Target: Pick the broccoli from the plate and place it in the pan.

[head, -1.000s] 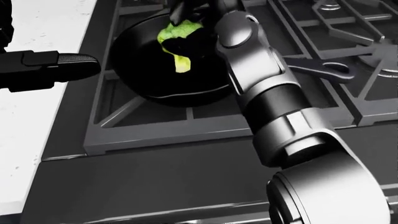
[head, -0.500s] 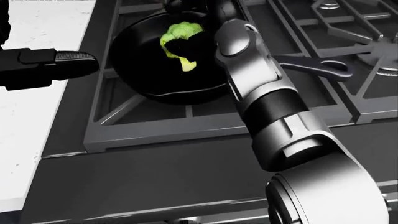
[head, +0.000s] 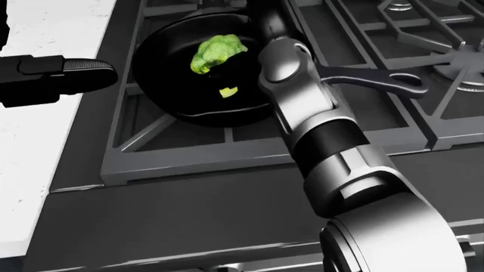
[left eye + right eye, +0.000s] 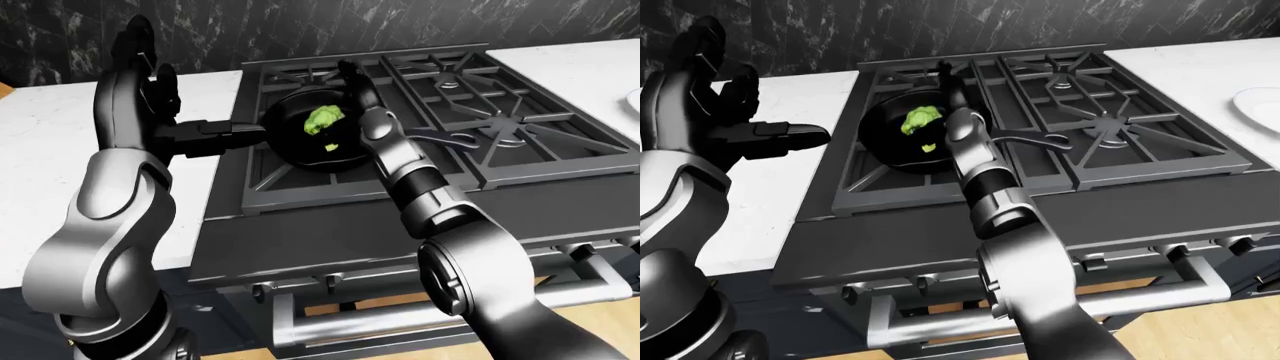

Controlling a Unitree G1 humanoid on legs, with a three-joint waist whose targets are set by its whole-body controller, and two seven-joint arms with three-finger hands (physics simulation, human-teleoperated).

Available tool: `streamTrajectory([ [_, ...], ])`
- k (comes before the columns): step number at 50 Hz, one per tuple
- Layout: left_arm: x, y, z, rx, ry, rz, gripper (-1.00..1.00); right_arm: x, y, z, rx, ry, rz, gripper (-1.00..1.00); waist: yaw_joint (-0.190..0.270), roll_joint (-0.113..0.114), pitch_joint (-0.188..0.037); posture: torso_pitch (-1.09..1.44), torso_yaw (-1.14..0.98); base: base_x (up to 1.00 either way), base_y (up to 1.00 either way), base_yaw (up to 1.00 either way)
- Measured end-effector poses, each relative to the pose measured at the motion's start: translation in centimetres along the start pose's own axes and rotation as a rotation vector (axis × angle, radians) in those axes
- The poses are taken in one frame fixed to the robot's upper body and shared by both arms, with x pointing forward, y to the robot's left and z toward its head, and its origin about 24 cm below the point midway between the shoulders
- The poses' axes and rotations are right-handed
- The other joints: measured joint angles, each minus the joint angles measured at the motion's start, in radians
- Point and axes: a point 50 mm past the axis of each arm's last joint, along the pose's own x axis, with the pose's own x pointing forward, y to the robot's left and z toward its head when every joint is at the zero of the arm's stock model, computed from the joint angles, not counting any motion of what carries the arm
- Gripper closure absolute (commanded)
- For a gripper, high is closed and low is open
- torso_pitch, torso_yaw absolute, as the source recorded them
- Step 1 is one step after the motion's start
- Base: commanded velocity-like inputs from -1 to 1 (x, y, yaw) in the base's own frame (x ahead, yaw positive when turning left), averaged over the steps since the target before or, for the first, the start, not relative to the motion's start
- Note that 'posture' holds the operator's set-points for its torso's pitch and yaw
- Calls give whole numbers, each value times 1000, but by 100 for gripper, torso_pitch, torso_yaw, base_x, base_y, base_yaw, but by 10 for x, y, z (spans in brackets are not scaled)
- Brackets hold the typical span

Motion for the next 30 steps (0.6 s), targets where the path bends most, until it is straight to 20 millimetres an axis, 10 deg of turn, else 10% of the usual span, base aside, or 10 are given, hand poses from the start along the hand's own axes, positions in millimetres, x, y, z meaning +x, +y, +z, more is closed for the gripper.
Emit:
streamTrajectory([
  [14, 0, 1, 0, -1, 0, 1, -100, 1, -12, 17, -57, -78, -76, -100, 1, 0, 3, 0, 0, 0, 0, 0],
  [30, -1, 3, 4, -3, -19, 4, -100, -43, -57, 101, 66, -173, -112, -100, 9, -11, 16, 0, 0, 0, 0, 0],
])
